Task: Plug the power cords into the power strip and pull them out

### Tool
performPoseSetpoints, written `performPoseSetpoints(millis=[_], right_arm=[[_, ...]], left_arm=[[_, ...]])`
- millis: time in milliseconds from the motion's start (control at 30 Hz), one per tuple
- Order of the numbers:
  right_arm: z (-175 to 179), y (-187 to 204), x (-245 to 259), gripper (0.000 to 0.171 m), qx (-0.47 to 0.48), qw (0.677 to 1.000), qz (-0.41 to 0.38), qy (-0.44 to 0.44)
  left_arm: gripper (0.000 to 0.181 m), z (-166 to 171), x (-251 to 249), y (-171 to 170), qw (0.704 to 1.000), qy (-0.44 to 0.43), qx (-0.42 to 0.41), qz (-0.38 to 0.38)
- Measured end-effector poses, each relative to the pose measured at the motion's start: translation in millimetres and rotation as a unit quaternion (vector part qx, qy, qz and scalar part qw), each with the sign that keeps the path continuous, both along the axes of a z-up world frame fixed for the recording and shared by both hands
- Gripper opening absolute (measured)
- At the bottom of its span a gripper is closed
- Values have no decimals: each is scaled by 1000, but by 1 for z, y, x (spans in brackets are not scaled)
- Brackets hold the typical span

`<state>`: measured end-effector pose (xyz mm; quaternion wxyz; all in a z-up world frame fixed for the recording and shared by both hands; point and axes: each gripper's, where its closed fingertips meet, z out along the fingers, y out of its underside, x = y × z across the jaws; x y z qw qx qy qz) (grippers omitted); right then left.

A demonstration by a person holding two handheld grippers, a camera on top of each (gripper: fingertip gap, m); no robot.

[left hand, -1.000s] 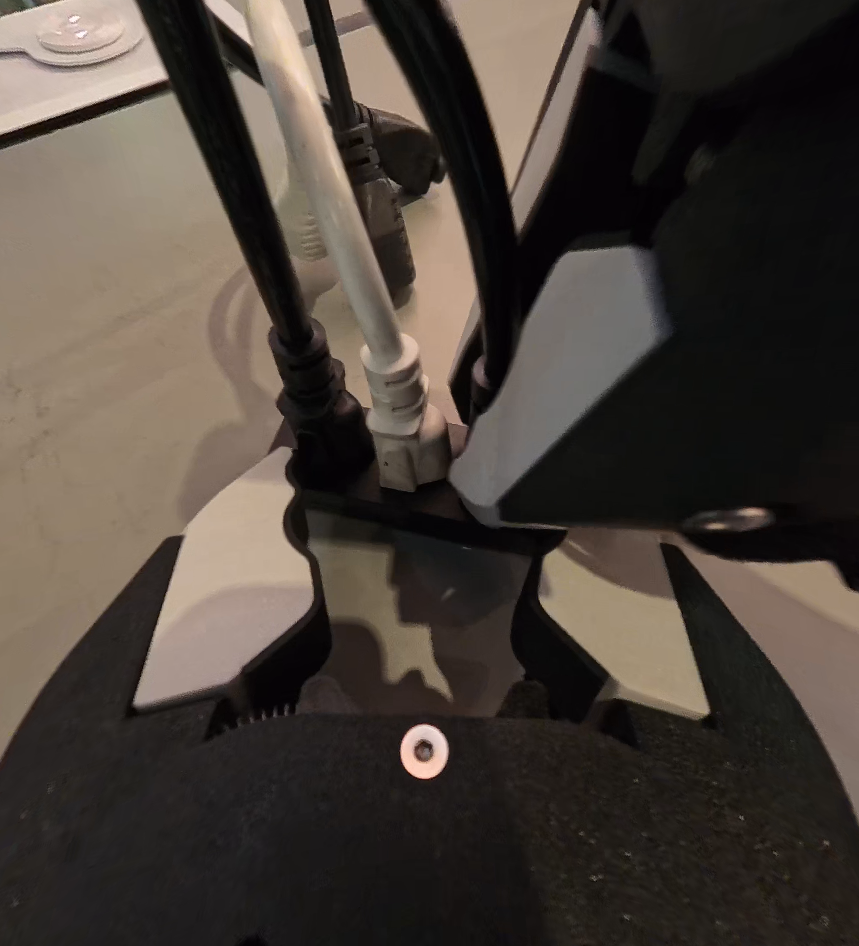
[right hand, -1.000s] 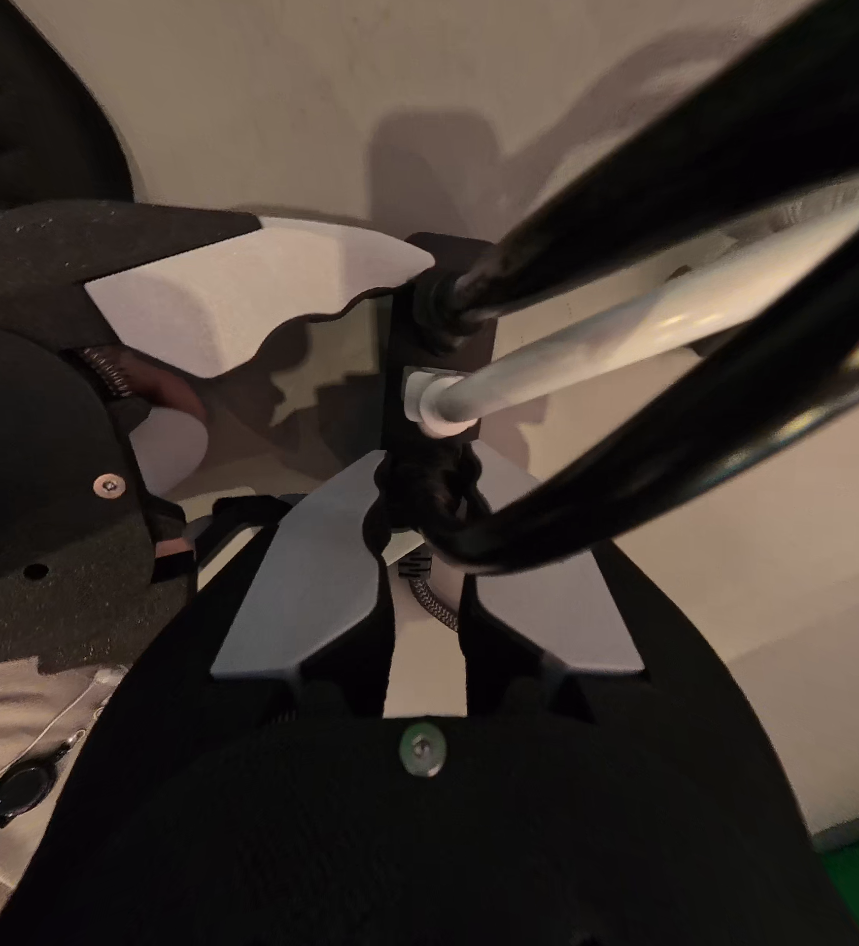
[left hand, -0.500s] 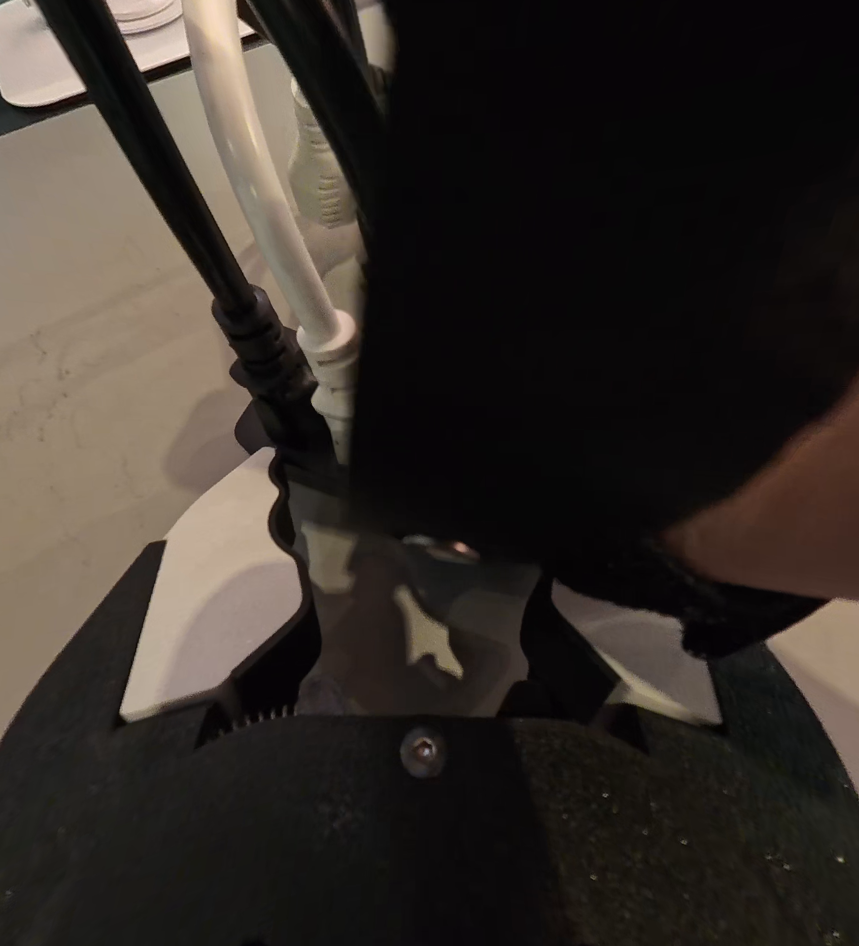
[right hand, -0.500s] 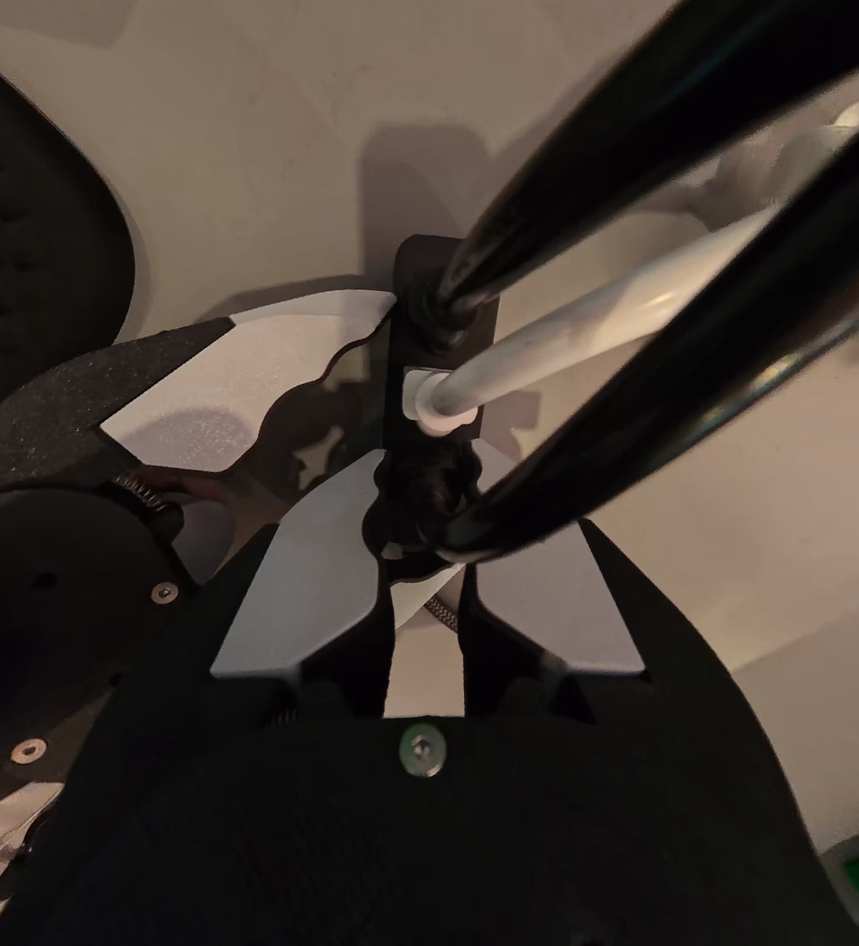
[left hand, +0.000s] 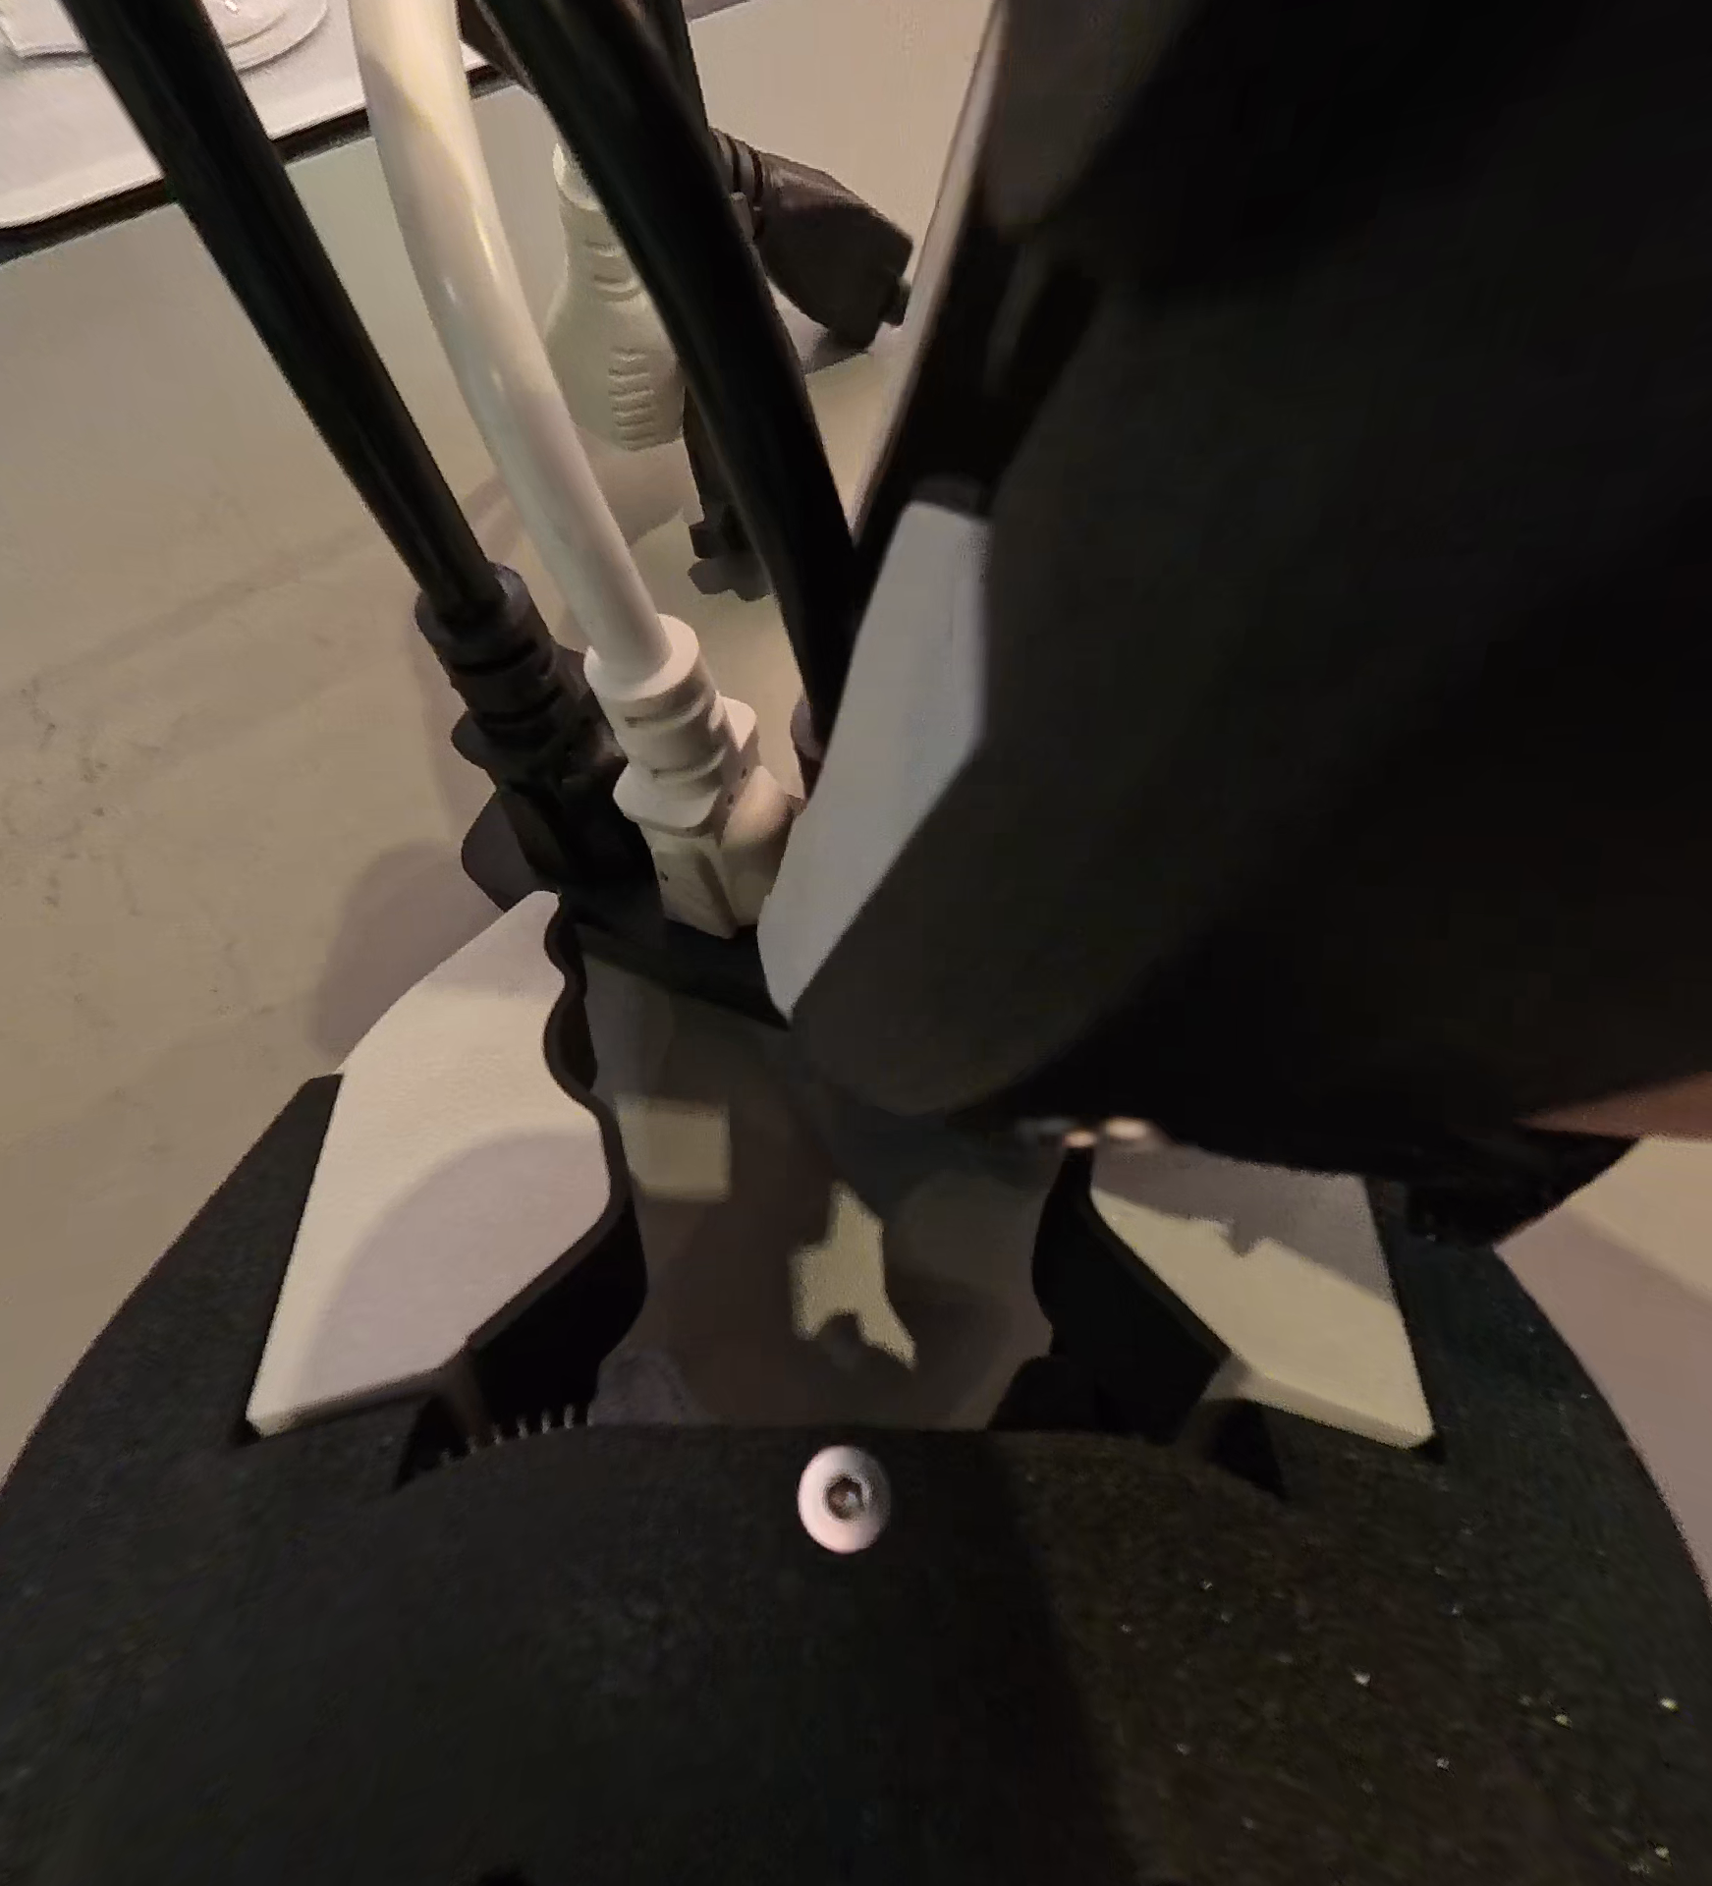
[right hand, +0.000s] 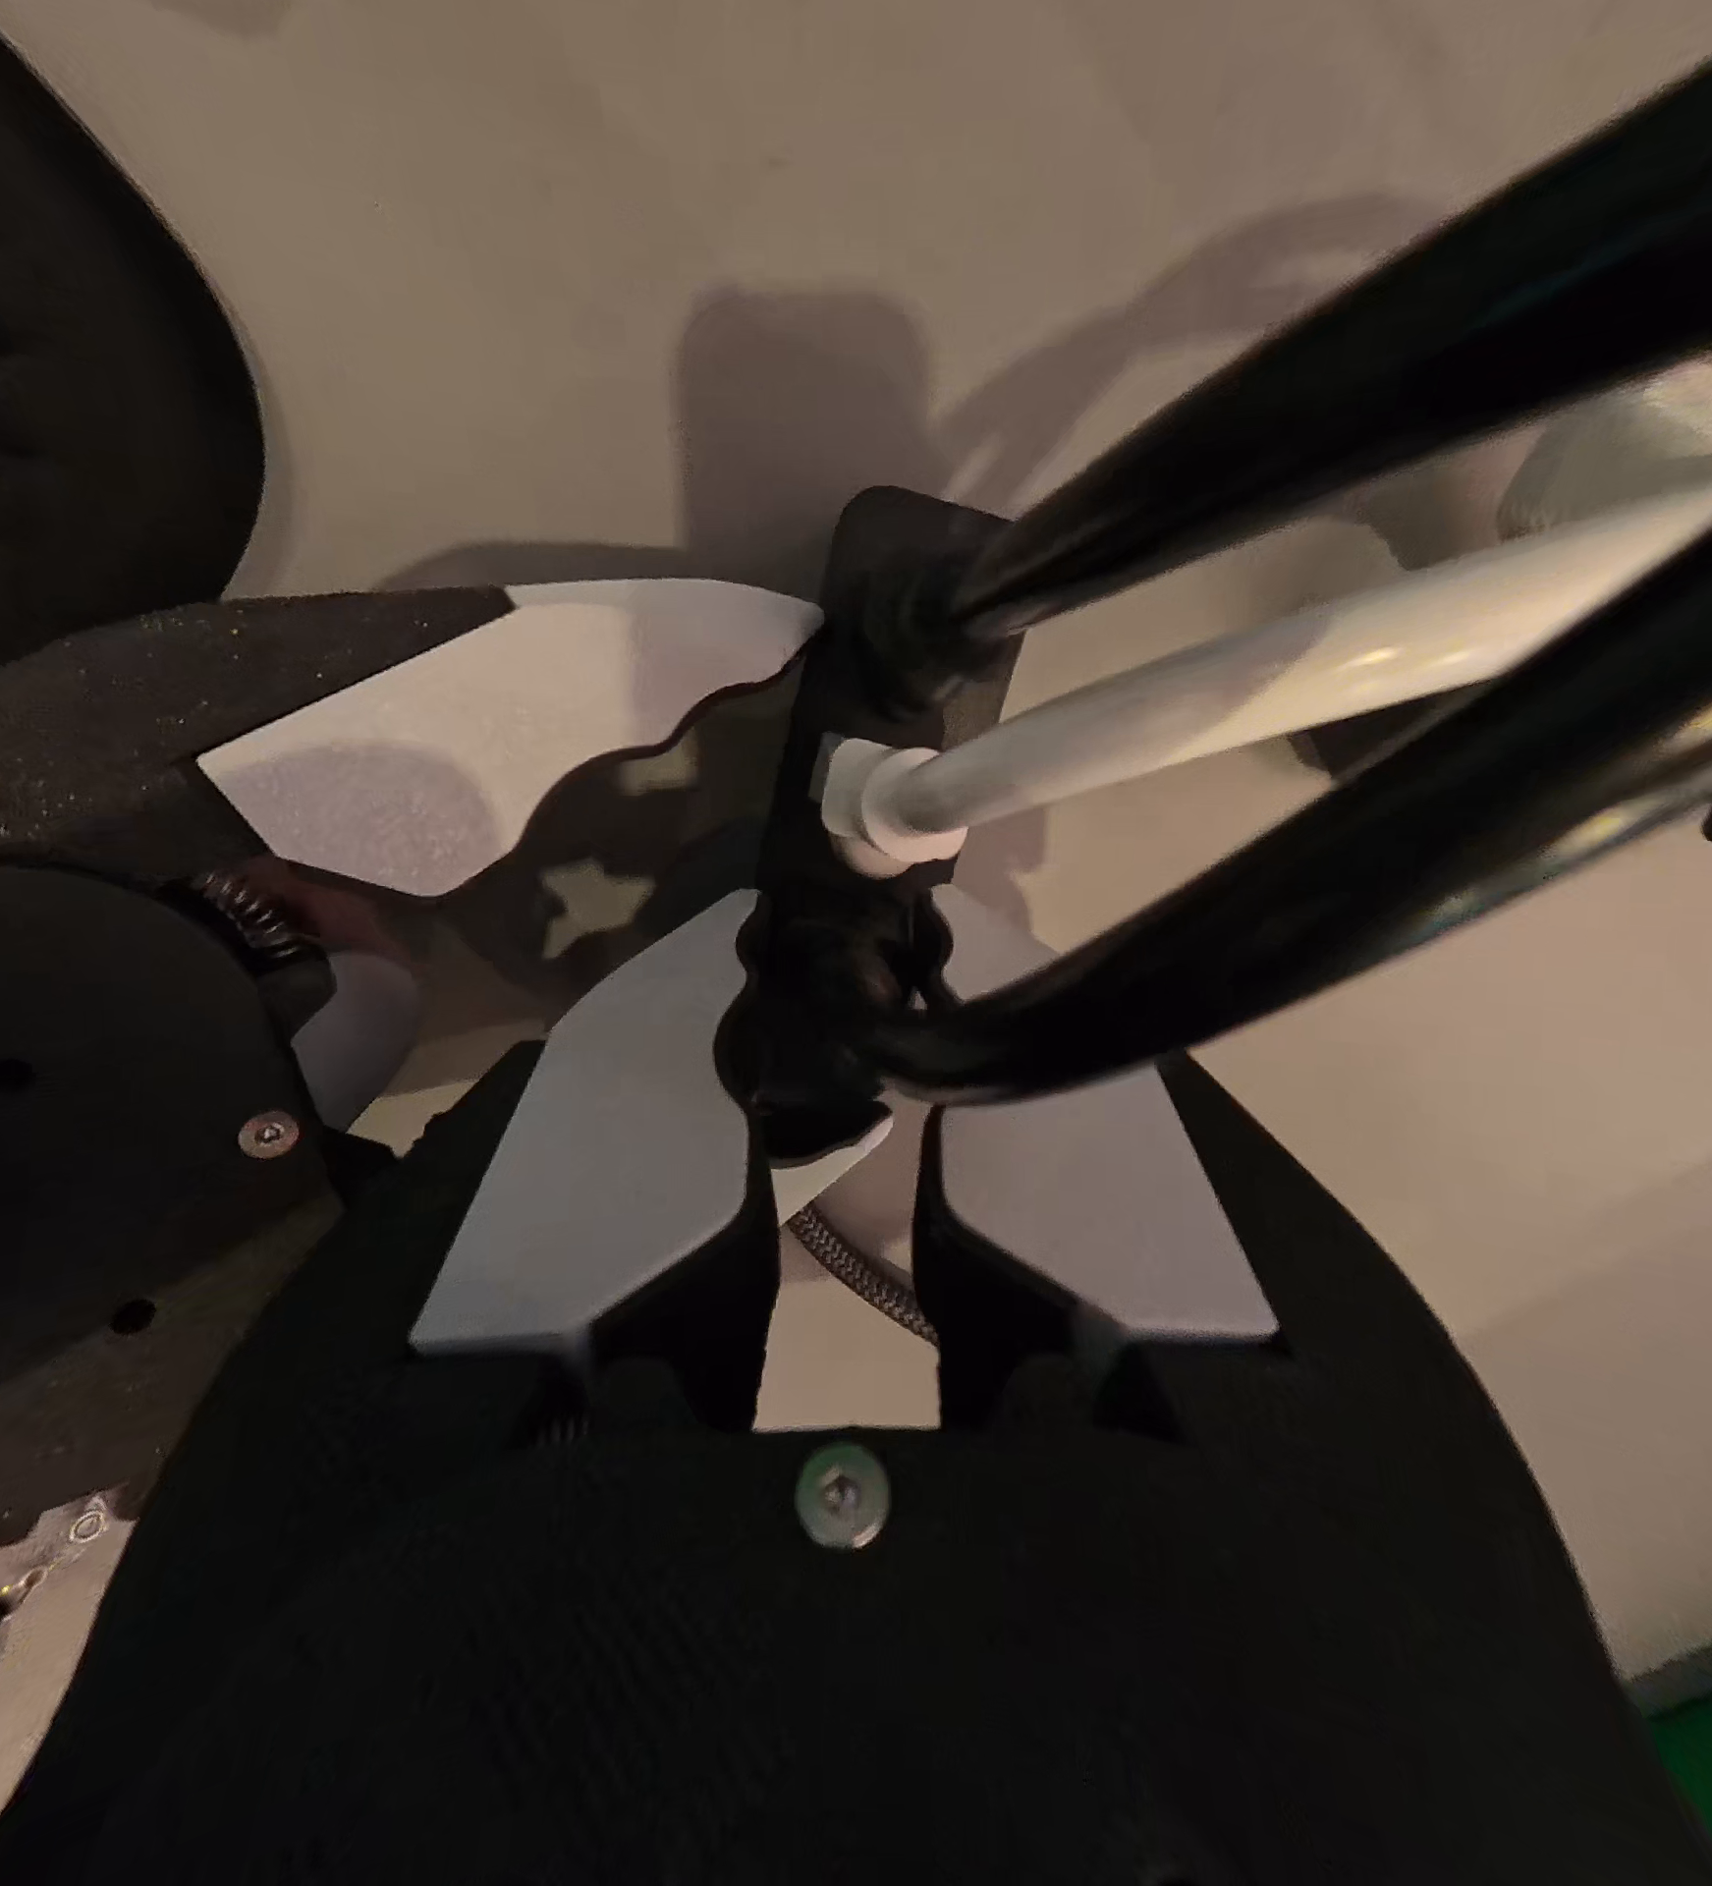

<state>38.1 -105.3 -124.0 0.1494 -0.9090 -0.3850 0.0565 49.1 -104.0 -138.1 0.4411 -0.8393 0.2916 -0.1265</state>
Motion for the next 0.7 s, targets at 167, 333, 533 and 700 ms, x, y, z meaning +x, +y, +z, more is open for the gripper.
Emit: performPoseSetpoints(millis=[167, 333, 533, 700], right_arm=[[3, 1, 8, 33, 41, 999, 12, 33], [25, 1, 11, 36, 102, 989, 32, 102], [51, -4, 42, 42, 230, 960, 52, 151], [46, -27, 53, 44, 317, 906, 84, 268]], left_arm=[[87, 4, 0, -4, 1000, -22, -1, -10], [78, 5, -2, -3, 1000, -29, -3, -5], [64, 9, -2, -12, 998, -54, -6, -24], [55, 54, -14, -26, 984, -89, 135, -76]])
